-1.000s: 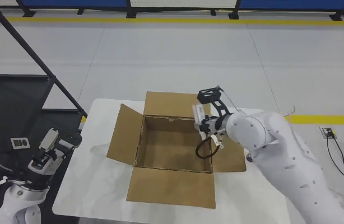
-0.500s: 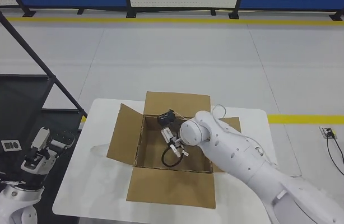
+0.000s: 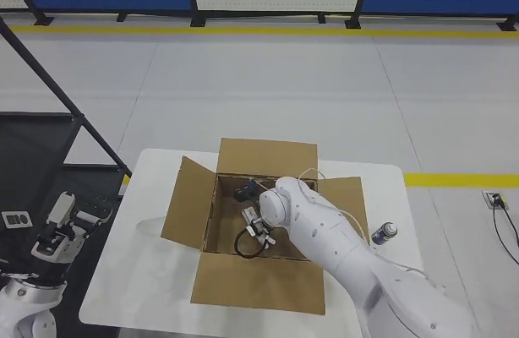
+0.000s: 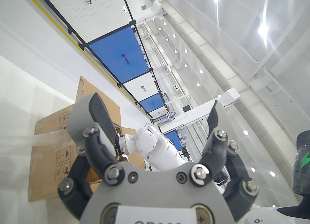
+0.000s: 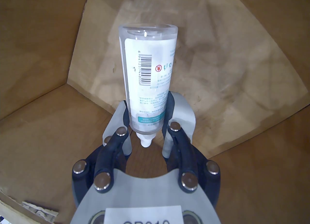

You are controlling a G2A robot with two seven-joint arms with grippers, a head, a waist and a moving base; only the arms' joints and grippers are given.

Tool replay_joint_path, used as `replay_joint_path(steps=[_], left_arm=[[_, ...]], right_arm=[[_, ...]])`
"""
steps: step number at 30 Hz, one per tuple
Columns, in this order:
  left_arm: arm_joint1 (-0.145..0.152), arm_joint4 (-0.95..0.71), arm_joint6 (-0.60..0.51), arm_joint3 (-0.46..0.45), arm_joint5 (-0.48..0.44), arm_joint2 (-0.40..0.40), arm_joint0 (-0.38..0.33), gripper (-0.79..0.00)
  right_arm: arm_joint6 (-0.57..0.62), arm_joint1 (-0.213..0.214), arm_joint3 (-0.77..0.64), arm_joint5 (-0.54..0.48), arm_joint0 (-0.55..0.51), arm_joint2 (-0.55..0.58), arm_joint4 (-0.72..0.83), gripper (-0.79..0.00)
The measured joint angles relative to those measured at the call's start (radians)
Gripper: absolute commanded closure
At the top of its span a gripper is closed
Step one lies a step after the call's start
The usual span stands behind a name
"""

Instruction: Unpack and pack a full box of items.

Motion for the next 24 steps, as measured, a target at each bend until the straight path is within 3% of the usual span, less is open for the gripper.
replay_joint_path(steps=[1,2,3,13,19,24], left_arm=[[0.0,0.0,0.0,0.0,0.0,0.0,0.0,-0.785],[0.0,0.0,0.0,0.0,0.0,0.0,0.0,-0.785],[0.0,0.0,0.0,0.0,0.0,0.0,0.0,-0.785],[0.0,0.0,0.0,0.0,0.0,0.0,0.0,-0.785],[0.0,0.0,0.0,0.0,0.0,0.0,0.0,-0.785],[0.0,0.0,0.0,0.0,0.0,0.0,0.0,-0.785]], right_arm=[[0.0,-0.007,0.014,-0.005,0.003,0.001,0.0,-0.551],[0.001,-0.014,0.027,-0.01,0.006,0.002,0.0,-0.585],[0.001,-0.021,0.042,-0.018,0.01,0.004,0.002,-0.727],[-0.049,-0.036,0.092,-0.072,0.065,0.045,0.01,-0.751],[-0.042,-0.008,0.043,-0.081,0.096,0.068,-0.018,-0.785],[-0.036,0.041,-0.068,-0.077,0.097,0.102,-0.047,-0.785]])
